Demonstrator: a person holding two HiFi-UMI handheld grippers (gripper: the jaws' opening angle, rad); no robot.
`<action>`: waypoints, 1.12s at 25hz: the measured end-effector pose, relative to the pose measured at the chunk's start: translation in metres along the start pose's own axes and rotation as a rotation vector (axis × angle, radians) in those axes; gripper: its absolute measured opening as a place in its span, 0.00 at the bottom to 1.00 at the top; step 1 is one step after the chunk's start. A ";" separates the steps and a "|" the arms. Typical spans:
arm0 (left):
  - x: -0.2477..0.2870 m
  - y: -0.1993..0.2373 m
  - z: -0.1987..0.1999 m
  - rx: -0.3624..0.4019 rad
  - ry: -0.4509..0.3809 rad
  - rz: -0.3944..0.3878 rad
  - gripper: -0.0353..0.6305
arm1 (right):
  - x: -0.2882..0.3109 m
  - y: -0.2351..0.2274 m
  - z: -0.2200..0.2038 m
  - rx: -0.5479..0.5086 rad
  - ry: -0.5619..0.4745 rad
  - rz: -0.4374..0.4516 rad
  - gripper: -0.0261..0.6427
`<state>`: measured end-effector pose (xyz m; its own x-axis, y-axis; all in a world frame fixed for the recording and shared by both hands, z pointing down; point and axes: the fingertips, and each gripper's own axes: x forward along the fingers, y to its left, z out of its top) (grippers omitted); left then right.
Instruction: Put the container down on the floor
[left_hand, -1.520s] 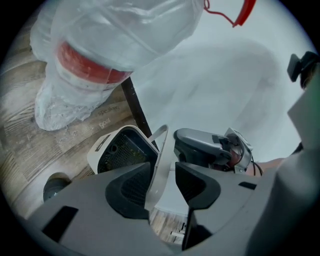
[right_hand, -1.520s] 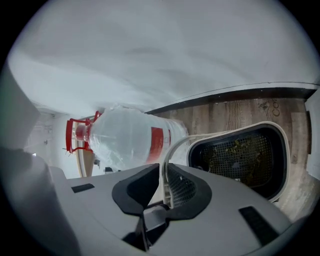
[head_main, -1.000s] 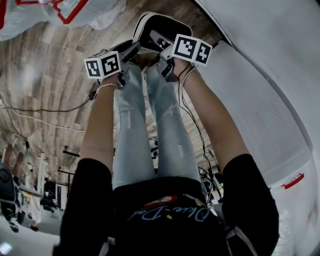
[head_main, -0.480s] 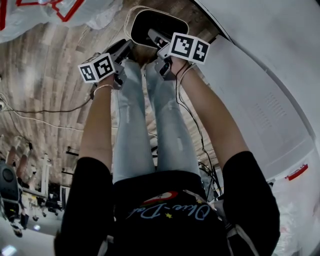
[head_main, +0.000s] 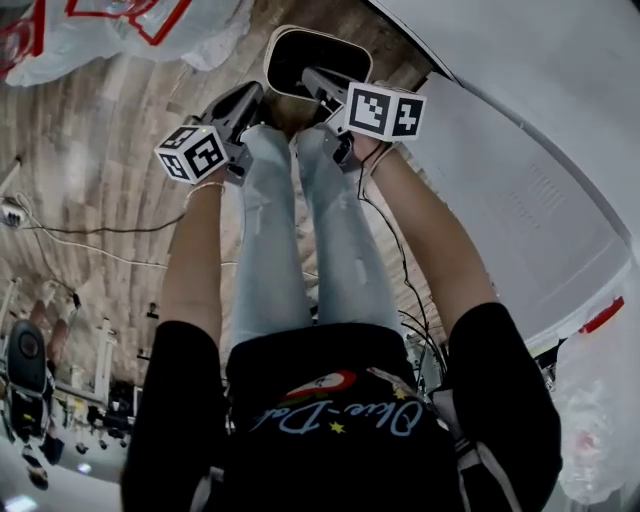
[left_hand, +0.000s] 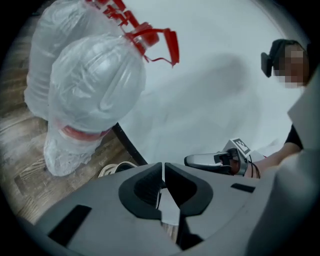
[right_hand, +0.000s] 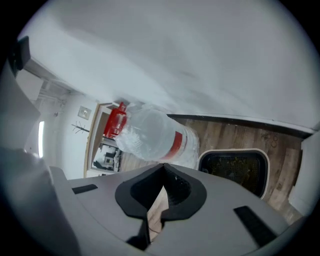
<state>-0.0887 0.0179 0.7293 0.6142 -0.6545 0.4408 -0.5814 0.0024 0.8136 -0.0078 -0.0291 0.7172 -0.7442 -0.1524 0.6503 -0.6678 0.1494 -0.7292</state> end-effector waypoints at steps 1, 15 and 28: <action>-0.003 -0.007 0.005 0.017 -0.012 -0.007 0.08 | -0.005 0.006 0.003 -0.036 -0.008 0.010 0.04; -0.060 -0.165 0.066 0.325 -0.096 -0.135 0.07 | -0.127 0.085 0.048 -0.246 -0.251 -0.066 0.04; -0.123 -0.280 0.123 0.499 -0.111 -0.215 0.07 | -0.226 0.175 0.067 -0.322 -0.459 -0.115 0.04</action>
<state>-0.0670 0.0043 0.4007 0.7030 -0.6762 0.2203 -0.6479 -0.4812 0.5905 0.0442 -0.0336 0.4282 -0.6323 -0.5832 0.5099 -0.7681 0.3863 -0.5107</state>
